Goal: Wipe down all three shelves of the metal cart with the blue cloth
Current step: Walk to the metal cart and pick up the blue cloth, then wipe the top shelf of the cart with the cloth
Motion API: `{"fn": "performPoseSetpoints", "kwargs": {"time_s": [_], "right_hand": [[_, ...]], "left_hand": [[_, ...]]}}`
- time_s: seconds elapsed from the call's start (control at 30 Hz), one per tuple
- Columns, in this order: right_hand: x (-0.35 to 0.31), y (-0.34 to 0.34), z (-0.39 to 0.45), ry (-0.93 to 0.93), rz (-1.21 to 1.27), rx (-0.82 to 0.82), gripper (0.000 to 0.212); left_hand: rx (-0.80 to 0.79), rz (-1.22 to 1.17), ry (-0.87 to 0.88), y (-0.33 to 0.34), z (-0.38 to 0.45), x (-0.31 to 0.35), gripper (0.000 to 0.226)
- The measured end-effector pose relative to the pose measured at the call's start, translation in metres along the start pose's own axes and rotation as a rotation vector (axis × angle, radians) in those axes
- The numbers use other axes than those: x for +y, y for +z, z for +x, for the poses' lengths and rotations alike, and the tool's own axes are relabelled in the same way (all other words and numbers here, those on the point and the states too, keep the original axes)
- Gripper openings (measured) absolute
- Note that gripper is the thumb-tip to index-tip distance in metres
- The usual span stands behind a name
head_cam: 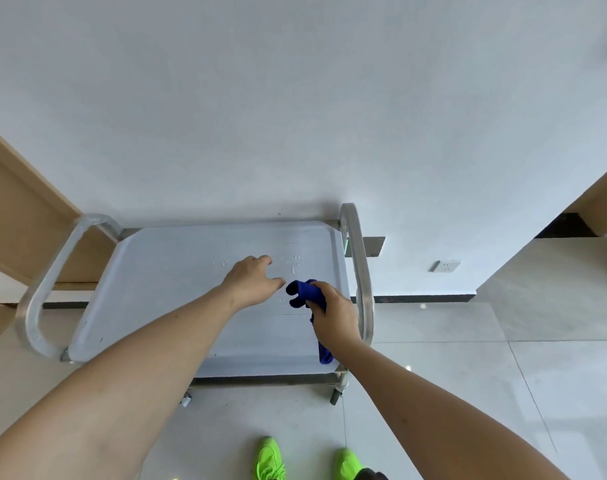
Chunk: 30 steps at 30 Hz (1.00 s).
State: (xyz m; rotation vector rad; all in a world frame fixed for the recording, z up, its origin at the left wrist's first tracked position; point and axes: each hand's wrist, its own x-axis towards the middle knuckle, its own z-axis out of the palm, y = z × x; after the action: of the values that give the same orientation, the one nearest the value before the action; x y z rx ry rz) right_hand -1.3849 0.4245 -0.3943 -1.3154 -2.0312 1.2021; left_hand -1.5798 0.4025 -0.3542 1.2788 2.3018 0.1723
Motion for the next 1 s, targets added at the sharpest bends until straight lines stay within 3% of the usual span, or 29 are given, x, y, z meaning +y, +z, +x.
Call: {"fn": "performPoseSetpoints", "kwargs": {"time_s": [0.2,0.33,0.5,0.7,1.0], "right_hand": [[0.006,0.026,0.008,0.031,-0.309,0.112,0.038],[0.015,0.054,0.007,0.094,-0.599,-0.251,0.081],[0.037,0.081,0.006,0.243,-0.624,-0.231,0.071],[0.048,0.100,0.014,0.258,-0.564,-0.151,0.049],[0.083,0.102,0.029,0.099,-0.912,-0.336,0.069]], "left_hand": [[-0.056,0.071,0.097,0.001,0.020,-0.013,0.067],[-0.093,0.112,0.138,0.006,0.034,-0.030,0.065],[-0.164,0.157,0.184,0.014,0.045,-0.057,0.064],[-0.221,0.194,0.230,0.028,0.054,-0.079,0.063],[-0.236,0.219,0.252,0.053,0.076,-0.086,0.061]]}}
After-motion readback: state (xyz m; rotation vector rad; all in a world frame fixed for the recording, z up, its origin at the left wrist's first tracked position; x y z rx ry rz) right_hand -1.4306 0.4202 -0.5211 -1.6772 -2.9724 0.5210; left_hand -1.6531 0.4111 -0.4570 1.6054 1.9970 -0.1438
